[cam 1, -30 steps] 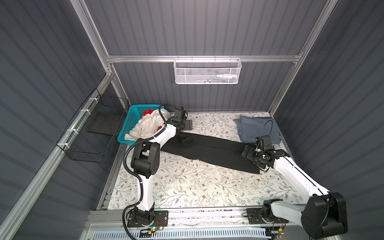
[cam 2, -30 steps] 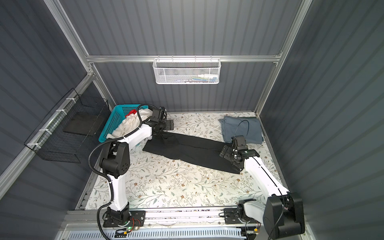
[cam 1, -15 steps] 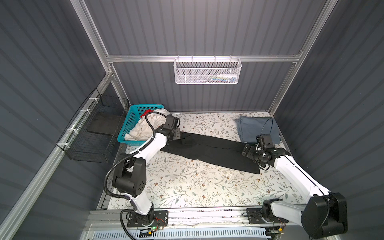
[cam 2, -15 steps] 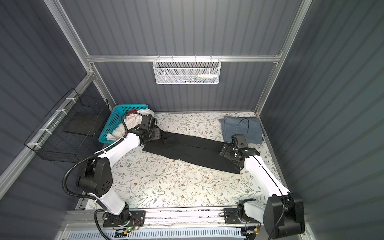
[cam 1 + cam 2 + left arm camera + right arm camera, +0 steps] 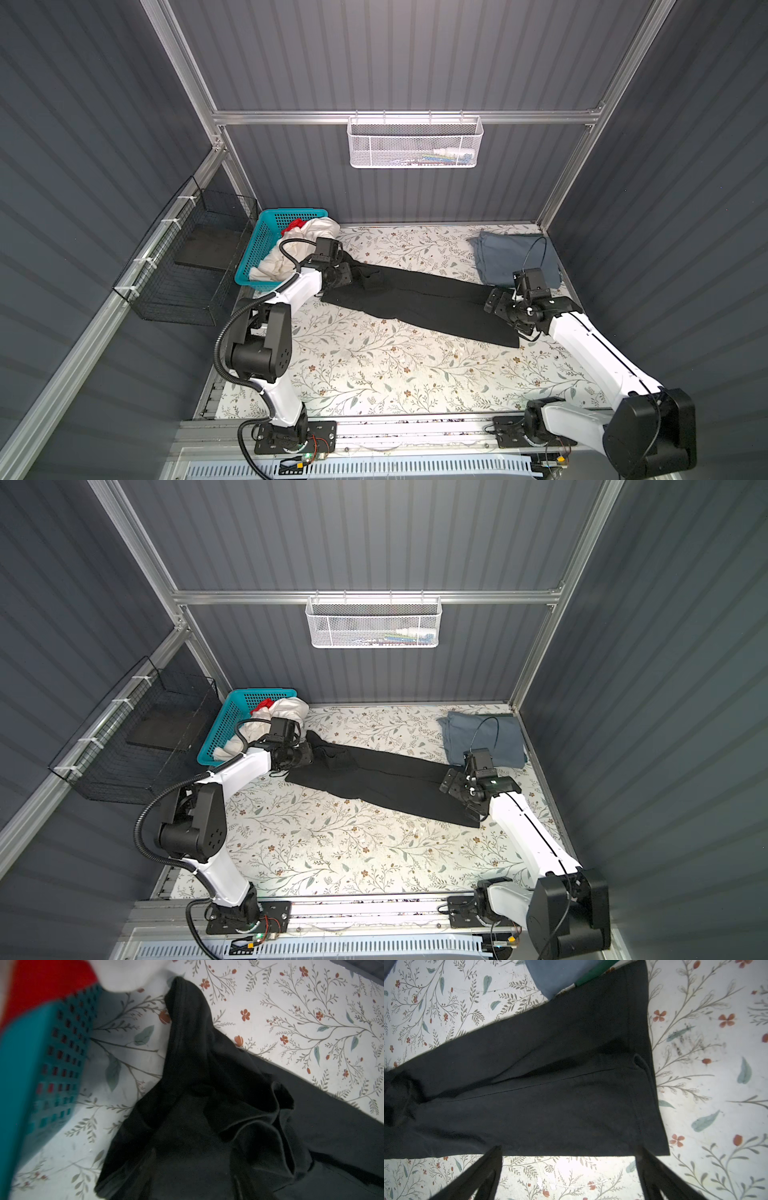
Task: Fold and stack the t-shirts
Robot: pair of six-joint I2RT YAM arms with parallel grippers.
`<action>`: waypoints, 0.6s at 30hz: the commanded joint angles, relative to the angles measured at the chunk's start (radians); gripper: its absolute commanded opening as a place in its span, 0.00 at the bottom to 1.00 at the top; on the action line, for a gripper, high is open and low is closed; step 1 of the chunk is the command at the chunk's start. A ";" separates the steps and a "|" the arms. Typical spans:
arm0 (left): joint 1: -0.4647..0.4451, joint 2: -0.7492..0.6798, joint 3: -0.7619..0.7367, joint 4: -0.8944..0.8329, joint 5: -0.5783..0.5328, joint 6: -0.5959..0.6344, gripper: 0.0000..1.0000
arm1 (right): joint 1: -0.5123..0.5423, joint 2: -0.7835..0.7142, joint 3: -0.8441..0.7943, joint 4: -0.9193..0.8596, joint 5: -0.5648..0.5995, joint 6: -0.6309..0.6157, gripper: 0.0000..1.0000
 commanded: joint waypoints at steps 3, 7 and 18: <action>-0.004 0.037 0.046 0.044 0.087 -0.011 0.56 | -0.004 -0.030 -0.013 -0.024 0.020 -0.006 0.99; -0.004 0.056 0.043 0.092 0.070 0.009 0.56 | -0.004 -0.027 -0.013 -0.020 0.013 -0.003 0.99; -0.006 0.139 0.045 0.219 0.133 0.053 0.27 | -0.006 -0.019 -0.013 -0.015 0.005 -0.003 0.99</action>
